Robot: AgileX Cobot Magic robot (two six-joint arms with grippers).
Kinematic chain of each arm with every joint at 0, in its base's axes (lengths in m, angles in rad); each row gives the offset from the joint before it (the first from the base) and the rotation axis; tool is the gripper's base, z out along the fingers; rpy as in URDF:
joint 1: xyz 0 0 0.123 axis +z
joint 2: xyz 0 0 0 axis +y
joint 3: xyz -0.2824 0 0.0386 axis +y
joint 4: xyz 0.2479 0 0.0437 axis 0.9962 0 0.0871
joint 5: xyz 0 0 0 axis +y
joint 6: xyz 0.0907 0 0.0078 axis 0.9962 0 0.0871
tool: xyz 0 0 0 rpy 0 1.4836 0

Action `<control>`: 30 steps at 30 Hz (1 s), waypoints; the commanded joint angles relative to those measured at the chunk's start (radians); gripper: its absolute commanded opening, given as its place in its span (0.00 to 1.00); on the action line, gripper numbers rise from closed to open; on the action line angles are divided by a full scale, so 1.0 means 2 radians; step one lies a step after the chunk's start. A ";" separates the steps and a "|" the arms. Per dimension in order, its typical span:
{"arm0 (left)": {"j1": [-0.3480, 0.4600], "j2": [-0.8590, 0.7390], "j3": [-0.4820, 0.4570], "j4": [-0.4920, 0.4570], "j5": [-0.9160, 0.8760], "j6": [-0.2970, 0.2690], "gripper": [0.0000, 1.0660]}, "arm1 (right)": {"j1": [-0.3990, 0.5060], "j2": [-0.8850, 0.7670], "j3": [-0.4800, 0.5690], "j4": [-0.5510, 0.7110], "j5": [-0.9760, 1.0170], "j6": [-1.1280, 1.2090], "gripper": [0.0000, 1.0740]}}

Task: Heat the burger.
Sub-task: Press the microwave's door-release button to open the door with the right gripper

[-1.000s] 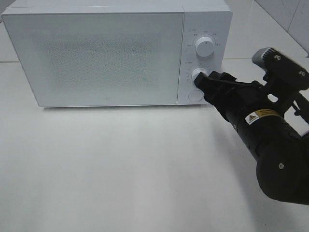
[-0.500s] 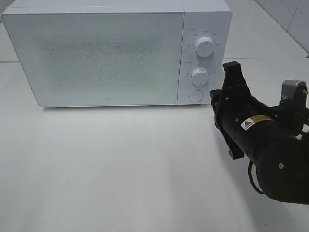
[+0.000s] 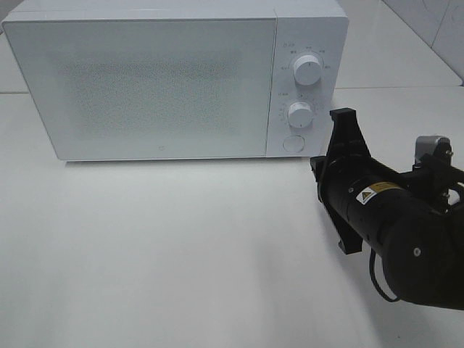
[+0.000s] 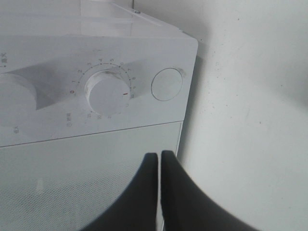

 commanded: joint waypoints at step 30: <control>0.002 -0.009 0.001 -0.002 -0.008 -0.003 0.92 | -0.105 0.120 -0.138 -0.100 0.051 0.060 0.00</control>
